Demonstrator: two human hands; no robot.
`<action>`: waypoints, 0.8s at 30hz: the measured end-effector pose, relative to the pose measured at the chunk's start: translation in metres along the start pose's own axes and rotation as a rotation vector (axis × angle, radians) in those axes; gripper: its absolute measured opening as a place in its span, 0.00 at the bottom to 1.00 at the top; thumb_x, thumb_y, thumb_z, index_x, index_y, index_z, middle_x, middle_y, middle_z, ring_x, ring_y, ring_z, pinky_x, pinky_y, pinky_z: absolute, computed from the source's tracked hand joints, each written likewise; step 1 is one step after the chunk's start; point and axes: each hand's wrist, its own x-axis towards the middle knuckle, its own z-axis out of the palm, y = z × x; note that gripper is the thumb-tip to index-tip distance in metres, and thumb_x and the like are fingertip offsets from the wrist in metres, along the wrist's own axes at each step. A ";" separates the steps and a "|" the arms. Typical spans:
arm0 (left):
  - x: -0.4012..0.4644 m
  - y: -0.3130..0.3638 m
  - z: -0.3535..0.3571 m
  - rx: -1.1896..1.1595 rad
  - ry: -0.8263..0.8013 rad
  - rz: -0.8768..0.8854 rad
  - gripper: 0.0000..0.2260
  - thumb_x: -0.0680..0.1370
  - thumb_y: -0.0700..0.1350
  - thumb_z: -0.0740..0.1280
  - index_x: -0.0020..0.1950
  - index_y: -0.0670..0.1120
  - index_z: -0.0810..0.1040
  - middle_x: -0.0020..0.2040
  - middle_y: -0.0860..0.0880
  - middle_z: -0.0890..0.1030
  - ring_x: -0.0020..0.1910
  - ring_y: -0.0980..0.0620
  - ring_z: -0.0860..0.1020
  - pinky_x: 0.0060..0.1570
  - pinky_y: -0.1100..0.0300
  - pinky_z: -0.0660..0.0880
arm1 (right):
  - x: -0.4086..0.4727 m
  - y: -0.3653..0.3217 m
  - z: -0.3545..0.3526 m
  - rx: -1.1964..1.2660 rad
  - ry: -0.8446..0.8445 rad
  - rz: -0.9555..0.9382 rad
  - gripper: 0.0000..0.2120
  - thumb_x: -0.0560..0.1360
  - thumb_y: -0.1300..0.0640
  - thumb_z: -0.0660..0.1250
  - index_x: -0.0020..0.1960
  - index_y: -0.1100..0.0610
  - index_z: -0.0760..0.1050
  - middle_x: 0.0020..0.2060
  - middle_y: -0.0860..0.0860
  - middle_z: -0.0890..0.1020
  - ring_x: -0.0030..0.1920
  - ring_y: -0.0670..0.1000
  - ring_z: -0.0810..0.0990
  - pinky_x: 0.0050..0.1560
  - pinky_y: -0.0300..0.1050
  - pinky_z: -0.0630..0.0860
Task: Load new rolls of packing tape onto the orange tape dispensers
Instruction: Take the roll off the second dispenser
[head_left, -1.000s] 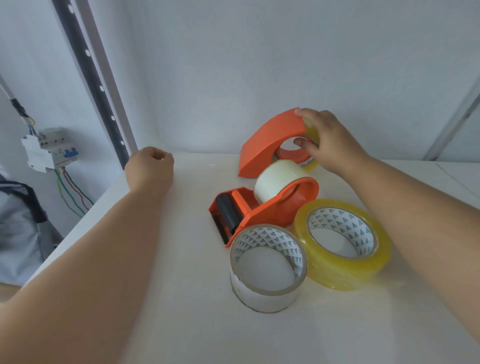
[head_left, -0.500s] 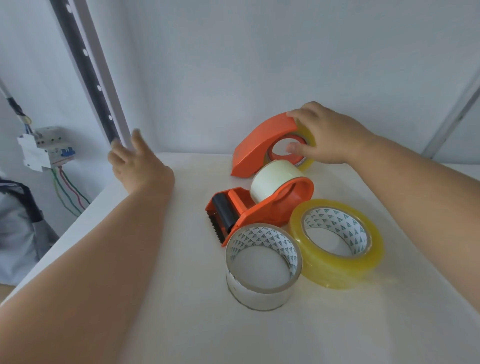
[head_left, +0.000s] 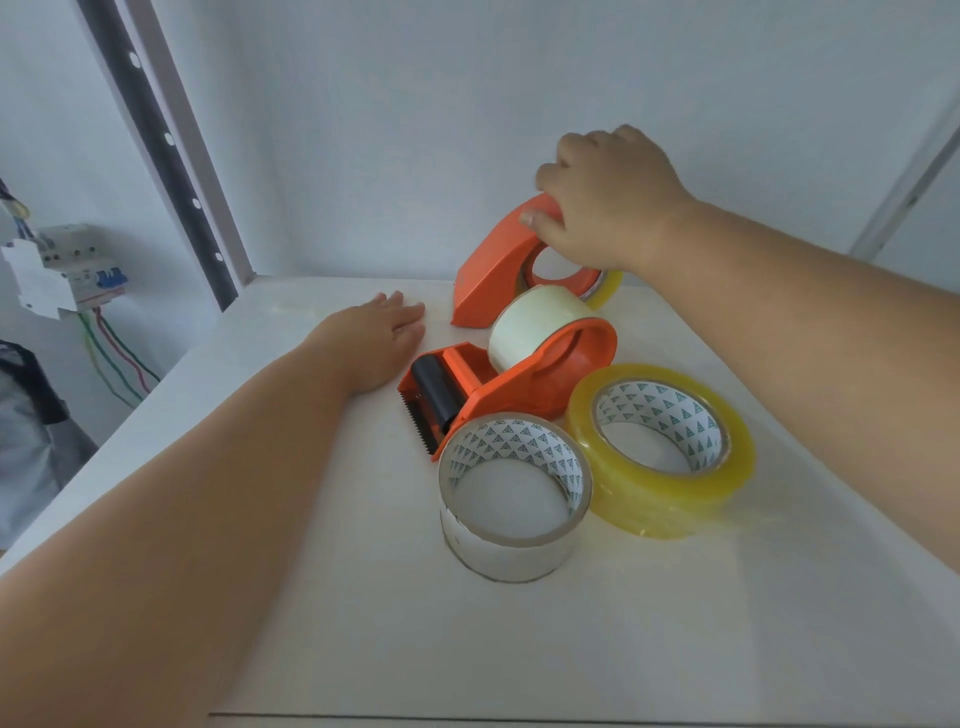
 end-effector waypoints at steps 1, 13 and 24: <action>-0.001 0.001 0.000 -0.001 0.002 -0.002 0.21 0.82 0.52 0.49 0.76 0.53 0.58 0.78 0.49 0.54 0.77 0.52 0.51 0.73 0.56 0.49 | 0.002 -0.005 -0.002 0.014 0.006 -0.037 0.23 0.79 0.46 0.53 0.65 0.60 0.71 0.59 0.61 0.74 0.58 0.63 0.73 0.60 0.56 0.66; -0.002 0.009 -0.003 0.113 -0.072 0.084 0.21 0.83 0.54 0.44 0.76 0.57 0.56 0.78 0.55 0.52 0.77 0.44 0.50 0.73 0.45 0.50 | 0.043 -0.053 0.006 0.013 -0.508 -0.299 0.23 0.80 0.42 0.49 0.74 0.44 0.60 0.75 0.48 0.62 0.74 0.54 0.59 0.71 0.56 0.60; 0.001 0.010 0.000 0.120 -0.030 0.051 0.21 0.82 0.55 0.45 0.75 0.56 0.59 0.76 0.57 0.59 0.76 0.45 0.54 0.72 0.49 0.55 | 0.032 -0.037 0.010 -0.023 -0.477 -0.407 0.20 0.81 0.44 0.49 0.70 0.45 0.65 0.66 0.50 0.73 0.65 0.56 0.71 0.62 0.55 0.66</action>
